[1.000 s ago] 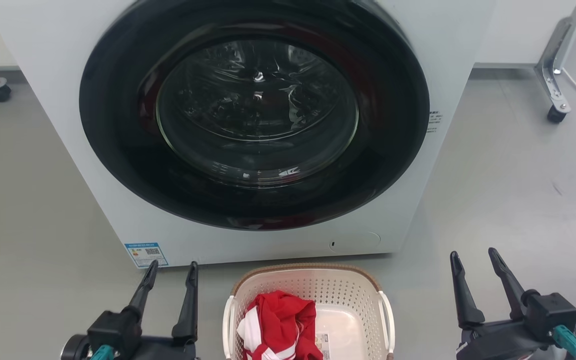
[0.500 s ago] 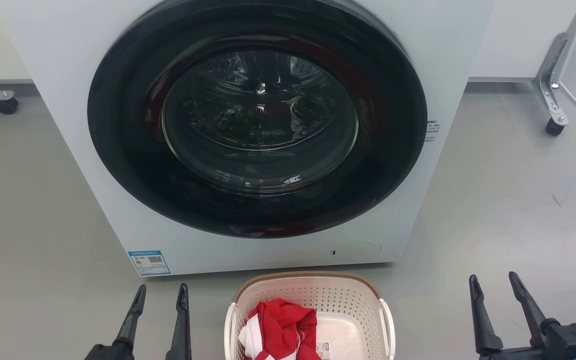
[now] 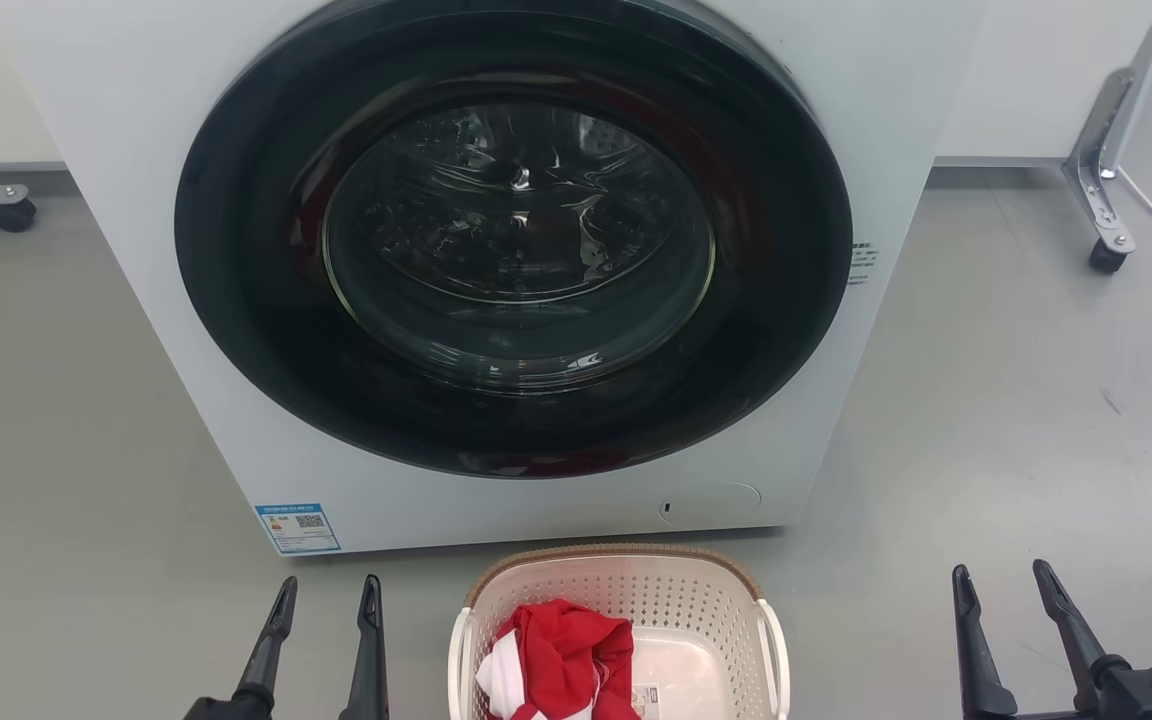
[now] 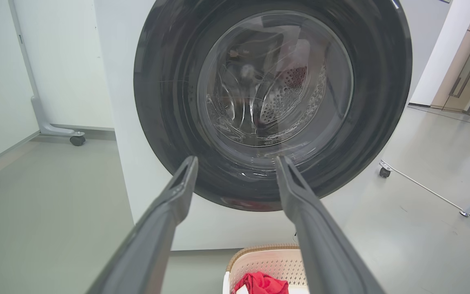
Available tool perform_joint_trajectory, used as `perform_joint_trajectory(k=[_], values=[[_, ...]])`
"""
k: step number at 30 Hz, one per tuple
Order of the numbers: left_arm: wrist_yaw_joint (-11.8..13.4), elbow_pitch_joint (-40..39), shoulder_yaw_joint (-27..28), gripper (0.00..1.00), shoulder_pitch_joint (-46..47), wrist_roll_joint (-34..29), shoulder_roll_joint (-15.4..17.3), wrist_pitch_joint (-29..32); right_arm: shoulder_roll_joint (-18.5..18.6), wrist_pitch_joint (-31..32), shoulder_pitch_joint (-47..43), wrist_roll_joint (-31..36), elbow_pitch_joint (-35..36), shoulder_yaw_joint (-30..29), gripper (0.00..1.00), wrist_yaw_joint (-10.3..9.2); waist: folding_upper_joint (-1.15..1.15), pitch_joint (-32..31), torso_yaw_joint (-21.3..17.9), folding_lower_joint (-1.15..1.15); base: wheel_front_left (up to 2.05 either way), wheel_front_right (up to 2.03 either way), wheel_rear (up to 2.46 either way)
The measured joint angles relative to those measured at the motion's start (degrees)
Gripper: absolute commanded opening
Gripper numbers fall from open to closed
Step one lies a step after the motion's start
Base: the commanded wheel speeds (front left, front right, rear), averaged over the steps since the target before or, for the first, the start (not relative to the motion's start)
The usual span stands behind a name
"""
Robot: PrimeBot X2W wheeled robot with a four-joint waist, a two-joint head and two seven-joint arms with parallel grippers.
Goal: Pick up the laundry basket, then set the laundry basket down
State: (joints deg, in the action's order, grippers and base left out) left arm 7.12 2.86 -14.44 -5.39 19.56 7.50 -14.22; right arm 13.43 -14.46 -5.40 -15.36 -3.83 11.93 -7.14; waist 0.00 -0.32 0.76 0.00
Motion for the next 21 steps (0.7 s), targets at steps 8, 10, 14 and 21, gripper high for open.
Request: perform_joint_trajectory(k=[8, 10, 14, 21], values=[[0.0, 0.13, 0.15, 1.0, -0.08, -1.51, -0.31, 0.96, -0.33, 0.0, -0.15, 0.88, -0.11, -0.63, 1.0, 0.0, 0.0, 0.07, -0.06, 0.0, 0.0, 0.0, 0.0], [0.0, 0.21, 0.13, 1.0, -0.09, -1.65, -0.3, 1.25, -0.36, 0.0, -0.16, 1.01, -0.12, -0.69, 1.0, 0.0, 0.0, 0.1, -0.07, 0.0, 0.0, 0.0, 0.0], [0.0, 0.27, 0.14, 1.0, -0.18, -2.03, -0.33, 2.02, -0.37, 0.0, -0.16, 1.26, -0.14, -0.76, 1.0, 0.0, 0.0, 0.14, -0.04, 0.0, 0.0, 0.0, 0.0], [0.0, 0.58, 0.24, 0.0, -0.92, -2.52, -0.52, 3.11, -0.42, 0.02, -0.18, 1.29, -0.34, -0.99, 0.0, 0.0, 0.0, 0.22, 0.07, 0.0, 0.0, 0.0, 0.0]])
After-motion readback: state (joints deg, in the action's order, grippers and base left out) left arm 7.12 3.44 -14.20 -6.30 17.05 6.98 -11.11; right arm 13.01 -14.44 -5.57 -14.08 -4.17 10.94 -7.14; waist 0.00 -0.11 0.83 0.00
